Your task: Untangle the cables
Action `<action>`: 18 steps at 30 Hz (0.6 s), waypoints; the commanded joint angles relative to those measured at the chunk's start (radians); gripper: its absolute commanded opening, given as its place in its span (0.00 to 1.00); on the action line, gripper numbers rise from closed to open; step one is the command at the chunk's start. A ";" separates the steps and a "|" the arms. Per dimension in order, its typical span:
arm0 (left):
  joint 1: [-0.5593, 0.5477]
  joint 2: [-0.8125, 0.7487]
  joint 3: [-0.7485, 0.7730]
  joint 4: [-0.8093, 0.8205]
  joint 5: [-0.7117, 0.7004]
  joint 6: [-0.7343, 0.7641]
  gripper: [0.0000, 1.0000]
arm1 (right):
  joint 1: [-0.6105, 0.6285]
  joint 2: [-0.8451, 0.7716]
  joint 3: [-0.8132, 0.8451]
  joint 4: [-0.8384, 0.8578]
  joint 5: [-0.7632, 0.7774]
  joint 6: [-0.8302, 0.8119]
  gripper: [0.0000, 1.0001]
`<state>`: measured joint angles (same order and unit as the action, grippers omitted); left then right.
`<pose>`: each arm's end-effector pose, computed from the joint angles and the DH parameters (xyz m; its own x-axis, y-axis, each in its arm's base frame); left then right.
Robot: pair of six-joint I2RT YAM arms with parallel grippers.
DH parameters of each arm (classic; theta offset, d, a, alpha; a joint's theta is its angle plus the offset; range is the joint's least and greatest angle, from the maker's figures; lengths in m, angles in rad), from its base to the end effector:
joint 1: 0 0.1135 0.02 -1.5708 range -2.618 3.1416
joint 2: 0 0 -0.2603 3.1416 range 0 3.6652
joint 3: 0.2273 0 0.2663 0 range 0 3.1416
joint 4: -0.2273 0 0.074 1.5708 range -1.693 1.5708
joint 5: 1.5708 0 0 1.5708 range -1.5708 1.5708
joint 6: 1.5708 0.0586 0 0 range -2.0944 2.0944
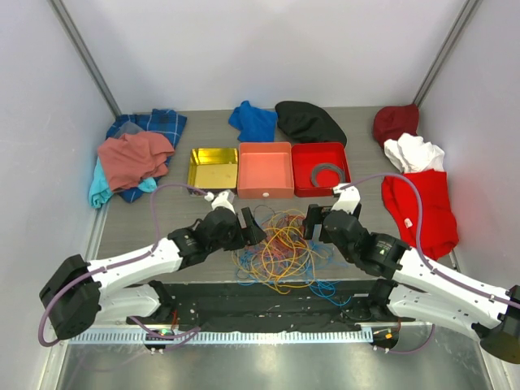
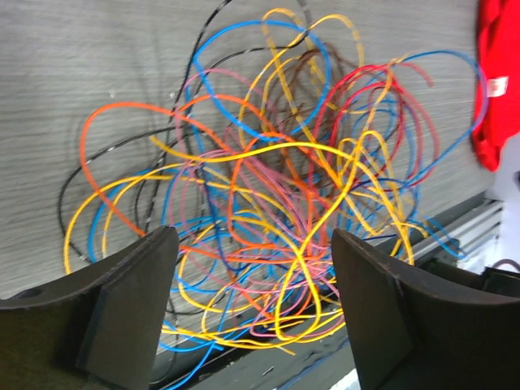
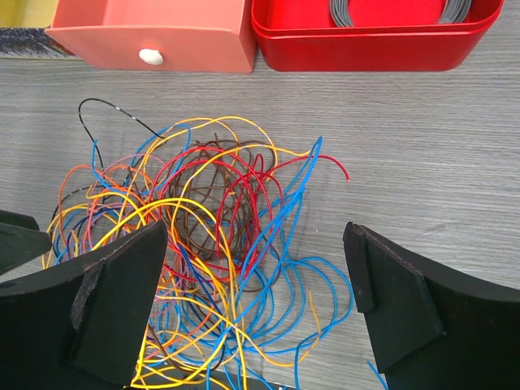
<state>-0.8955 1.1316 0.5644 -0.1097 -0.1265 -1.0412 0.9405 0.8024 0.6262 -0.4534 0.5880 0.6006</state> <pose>0.1704 -0.2010 0.1775 -0.8130 -0.3544 -0.4620 0.0222 0.7740 -0.6328 0.1467 0.1459 0.2420 -0.5168 0.0894 -0.8514 -0.1404 0.9722 0.1873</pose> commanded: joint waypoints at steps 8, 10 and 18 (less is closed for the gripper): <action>-0.078 0.010 0.048 0.100 0.021 0.078 0.60 | 0.001 -0.006 -0.002 0.007 0.007 0.014 1.00; -0.094 0.042 0.052 0.105 0.019 0.076 0.54 | 0.001 -0.003 -0.003 0.009 0.006 0.013 1.00; -0.097 0.117 0.043 0.146 0.019 0.046 0.52 | 0.001 -0.009 0.000 -0.002 0.010 0.013 1.00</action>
<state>-0.9890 1.2396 0.5850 -0.0349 -0.1032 -0.9886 0.9405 0.8032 0.6220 -0.4591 0.5880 0.6010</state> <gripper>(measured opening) 0.516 0.996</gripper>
